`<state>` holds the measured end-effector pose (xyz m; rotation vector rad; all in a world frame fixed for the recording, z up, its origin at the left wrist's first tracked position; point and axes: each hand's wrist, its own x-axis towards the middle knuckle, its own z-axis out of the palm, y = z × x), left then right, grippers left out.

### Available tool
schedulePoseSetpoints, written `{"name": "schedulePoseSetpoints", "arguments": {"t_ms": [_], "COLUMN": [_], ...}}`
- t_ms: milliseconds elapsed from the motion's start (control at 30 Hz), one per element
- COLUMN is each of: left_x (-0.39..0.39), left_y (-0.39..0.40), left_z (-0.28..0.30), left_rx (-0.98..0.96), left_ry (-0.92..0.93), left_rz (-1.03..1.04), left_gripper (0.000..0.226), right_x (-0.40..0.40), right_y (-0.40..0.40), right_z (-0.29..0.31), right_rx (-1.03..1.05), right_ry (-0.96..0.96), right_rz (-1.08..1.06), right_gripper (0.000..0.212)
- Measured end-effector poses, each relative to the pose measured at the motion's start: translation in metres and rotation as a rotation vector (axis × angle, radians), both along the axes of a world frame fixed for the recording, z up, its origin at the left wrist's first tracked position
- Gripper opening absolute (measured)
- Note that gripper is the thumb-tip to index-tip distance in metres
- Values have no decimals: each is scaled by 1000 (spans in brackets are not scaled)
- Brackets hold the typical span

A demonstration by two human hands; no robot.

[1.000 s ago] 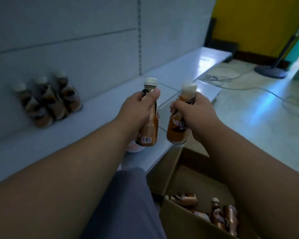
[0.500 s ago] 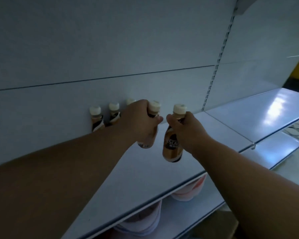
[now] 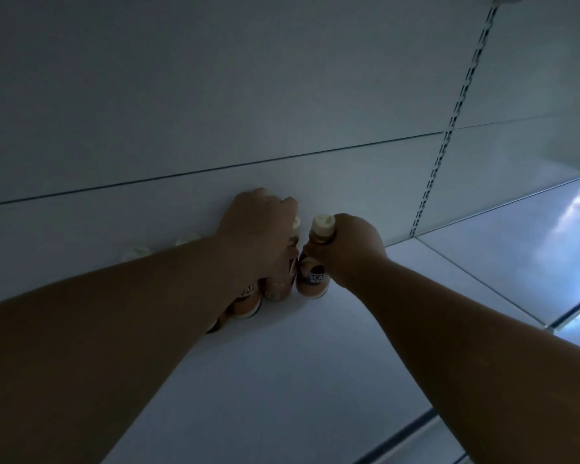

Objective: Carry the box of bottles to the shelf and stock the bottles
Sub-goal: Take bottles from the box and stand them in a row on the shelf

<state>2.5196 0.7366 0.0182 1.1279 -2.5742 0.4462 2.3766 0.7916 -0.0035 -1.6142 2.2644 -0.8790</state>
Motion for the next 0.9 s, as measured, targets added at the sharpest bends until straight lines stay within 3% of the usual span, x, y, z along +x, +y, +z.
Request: {"name": "schedulePoseSetpoints", "arguments": {"t_ms": [167,367,467,667,900], "left_x": [-5,-16,-12,-1,-14], "left_y": [0,3,9,42,142], "left_z": [2,-8,-13,4,23], "left_rx": [11,20,19,-86,1], "left_ry": [-76,-116,-106,47,201], "left_rz": [117,206,191,110,-147], "left_gripper": [14,37,48,39,29], "right_x": [1,-2,-2,-6,-9], "right_y": [-26,-41,-32,30,157], "right_z": [-6,-2,3,33,90], "right_rx": [28,36,30,11,-44], "right_ry": [-7,-54,-28,143,323], "right_rz": [10,56,53,44,-46], "right_gripper": [30,30,42,62,52]}}
